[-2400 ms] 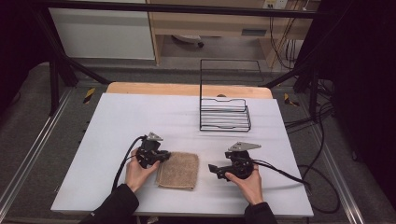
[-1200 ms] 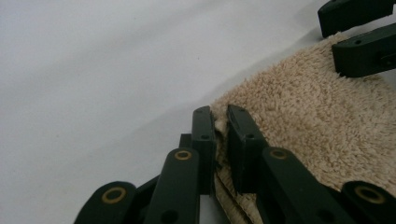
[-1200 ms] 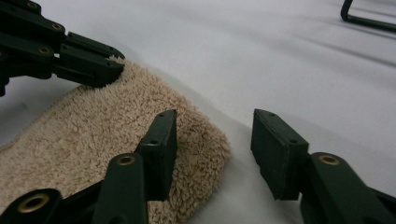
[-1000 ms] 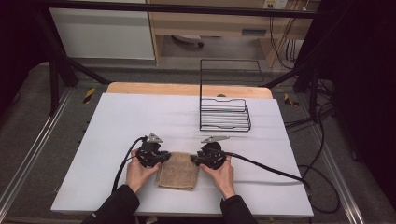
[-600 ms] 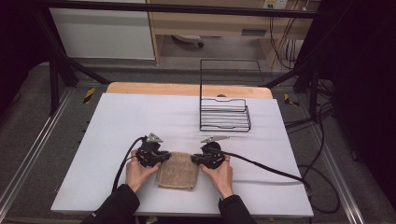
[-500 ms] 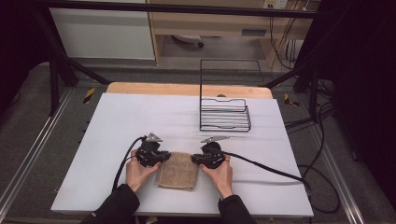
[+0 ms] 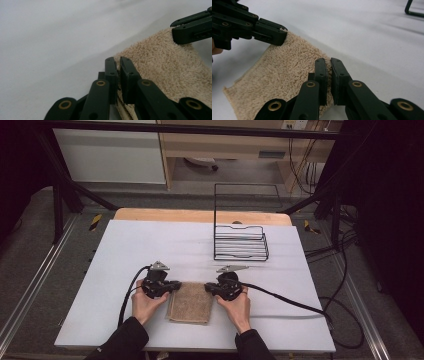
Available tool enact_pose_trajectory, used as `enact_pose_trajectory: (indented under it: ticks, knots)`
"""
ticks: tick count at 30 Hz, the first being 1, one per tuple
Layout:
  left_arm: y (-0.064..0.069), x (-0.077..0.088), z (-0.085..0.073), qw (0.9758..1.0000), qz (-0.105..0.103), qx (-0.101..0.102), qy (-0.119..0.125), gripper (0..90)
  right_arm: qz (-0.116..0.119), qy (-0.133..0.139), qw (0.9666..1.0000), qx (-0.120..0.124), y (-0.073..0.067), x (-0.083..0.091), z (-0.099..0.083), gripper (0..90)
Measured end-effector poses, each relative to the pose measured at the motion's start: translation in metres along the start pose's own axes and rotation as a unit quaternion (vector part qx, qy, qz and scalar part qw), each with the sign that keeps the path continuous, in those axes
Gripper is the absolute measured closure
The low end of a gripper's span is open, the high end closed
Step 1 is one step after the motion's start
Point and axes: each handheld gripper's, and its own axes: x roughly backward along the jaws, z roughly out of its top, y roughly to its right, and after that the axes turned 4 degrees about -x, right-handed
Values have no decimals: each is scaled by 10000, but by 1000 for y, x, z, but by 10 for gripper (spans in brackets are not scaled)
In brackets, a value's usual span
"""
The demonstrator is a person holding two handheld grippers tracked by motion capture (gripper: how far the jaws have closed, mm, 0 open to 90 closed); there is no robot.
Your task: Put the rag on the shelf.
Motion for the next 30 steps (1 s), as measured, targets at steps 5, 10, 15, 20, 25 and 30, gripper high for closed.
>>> enact_pose_trajectory:
  ticks: [5,10,15,20,25,30]
  knots:
    - [3,13,1,9997,-48,-27,218,846,127,192,9997,95,-4,9,2,846]
    - [7,22,1,9992,11,-175,348,846,228,333,9991,160,-7,15,2,845]
    - [12,28,3,9986,18,-237,467,846,279,443,9984,215,-9,21,3,847]
    - [16,35,5,9977,51,-326,589,847,255,567,9972,414,-12,27,7,847]
    - [19,43,7,9963,66,-386,760,847,244,712,9957,541,-16,34,12,847]
    - [23,49,9,9951,87,-438,884,847,263,835,9938,678,-18,40,15,847]
